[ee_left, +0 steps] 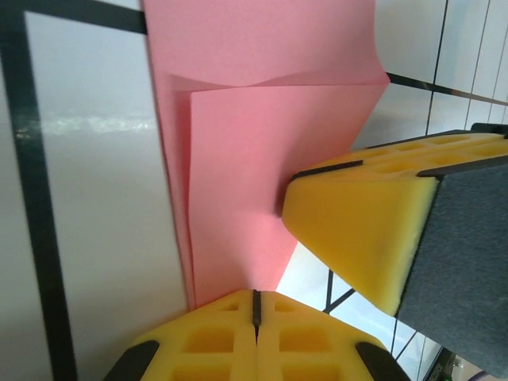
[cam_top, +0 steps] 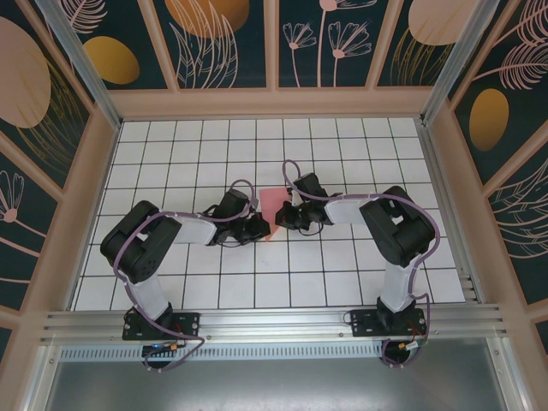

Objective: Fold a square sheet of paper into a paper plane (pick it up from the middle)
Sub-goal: Third fold the triangle at the center of the table.

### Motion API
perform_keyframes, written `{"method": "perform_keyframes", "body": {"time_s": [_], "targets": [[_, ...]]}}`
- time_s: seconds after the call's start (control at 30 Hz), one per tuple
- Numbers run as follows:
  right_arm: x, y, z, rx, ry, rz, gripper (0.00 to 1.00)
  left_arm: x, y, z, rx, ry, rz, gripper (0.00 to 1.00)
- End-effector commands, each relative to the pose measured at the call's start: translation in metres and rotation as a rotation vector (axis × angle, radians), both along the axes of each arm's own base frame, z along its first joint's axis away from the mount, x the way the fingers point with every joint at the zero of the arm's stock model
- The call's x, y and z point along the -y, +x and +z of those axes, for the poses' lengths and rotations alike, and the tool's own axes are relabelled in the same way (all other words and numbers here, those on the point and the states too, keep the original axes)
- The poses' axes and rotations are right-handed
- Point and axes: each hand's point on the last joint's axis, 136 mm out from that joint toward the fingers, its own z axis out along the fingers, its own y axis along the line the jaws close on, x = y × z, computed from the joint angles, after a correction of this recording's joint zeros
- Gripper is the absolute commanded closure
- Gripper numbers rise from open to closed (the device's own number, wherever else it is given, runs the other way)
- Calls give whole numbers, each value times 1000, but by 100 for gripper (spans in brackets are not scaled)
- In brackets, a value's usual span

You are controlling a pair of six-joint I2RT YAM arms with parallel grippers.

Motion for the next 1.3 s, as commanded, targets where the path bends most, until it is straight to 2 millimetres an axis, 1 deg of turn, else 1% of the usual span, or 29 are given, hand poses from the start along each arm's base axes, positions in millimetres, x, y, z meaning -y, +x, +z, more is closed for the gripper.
{"method": "perform_keyframes", "body": {"time_s": [0.0, 0.1, 0.23, 0.43, 0.53, 0.6, 0.63, 0.73, 0.83, 0.93, 1.03, 1.13, 1.2, 1.27], "targets": [[-4, 3, 3, 12, -2, 16, 94, -9, -11, -19, -44, 66, 1, 95], [-5, 6, 4, 23, -1, 21, 94, -14, -17, -25, -63, 85, 2, 95], [-2, 6, -2, 17, -14, 25, 94, -24, -24, -35, -87, 133, 11, 96], [10, 13, -12, 42, -40, 43, 95, -39, -30, -50, -116, 212, 26, 97], [18, 23, -16, 70, -59, 55, 96, -46, -35, -57, -133, 251, 27, 98], [18, 25, -21, 82, -72, 75, 95, -52, -38, -61, -145, 284, 32, 99], [28, 36, -22, 86, -75, 49, 95, -54, -40, -64, -150, 296, 33, 99], [37, 52, -24, 103, -90, 35, 95, -60, -43, -68, -163, 326, 38, 99], [41, 70, -14, 139, -95, 22, 95, -62, -42, -69, -160, 339, 40, 99], [38, 82, 7, 194, -79, 20, 95, -61, -41, -68, -157, 339, 42, 99], [35, 79, 31, 235, -44, 29, 95, -61, -39, -67, -151, 338, 46, 99], [32, 62, 48, 253, -8, 39, 95, -61, -37, -67, -145, 340, 54, 99], [32, 48, 51, 249, 11, 44, 95, -61, -35, -67, -143, 340, 60, 99], [27, 33, 49, 236, 20, 61, 95, -61, -35, -68, -142, 341, 66, 99]]}}
